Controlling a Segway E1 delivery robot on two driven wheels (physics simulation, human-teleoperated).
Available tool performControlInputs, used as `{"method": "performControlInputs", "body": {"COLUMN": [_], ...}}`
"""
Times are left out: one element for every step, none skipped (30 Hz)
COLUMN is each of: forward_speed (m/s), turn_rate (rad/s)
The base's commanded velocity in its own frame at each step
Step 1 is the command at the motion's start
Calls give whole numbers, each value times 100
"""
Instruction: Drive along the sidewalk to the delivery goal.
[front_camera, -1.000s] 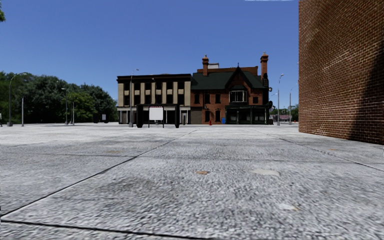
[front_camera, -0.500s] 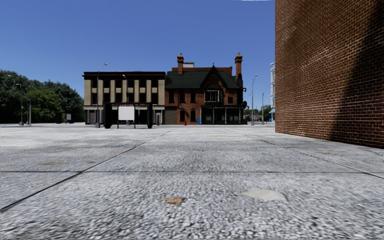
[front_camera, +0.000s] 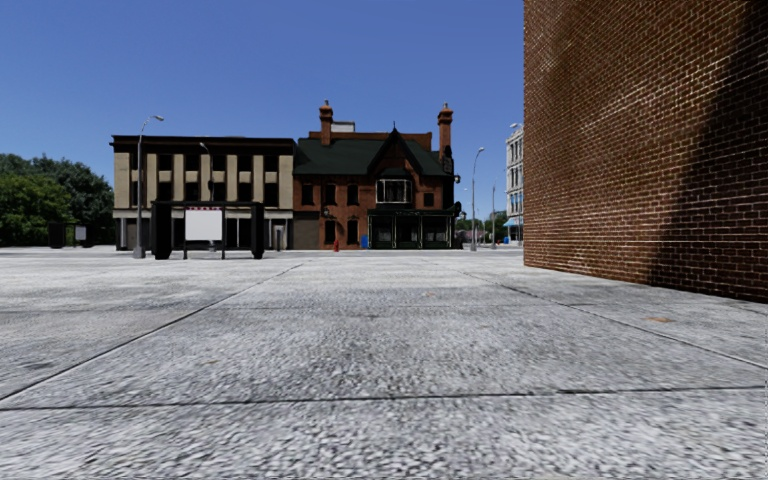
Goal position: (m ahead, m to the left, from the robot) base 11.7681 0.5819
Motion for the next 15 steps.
{"method": "performControlInputs", "body": {"forward_speed": [200,200,200,200,200,200,200,200,200,200,200,200,200,200,200], "turn_rate": [0,0,0,0,0,0,0,0,0,0,0,0,0,0,0]}}
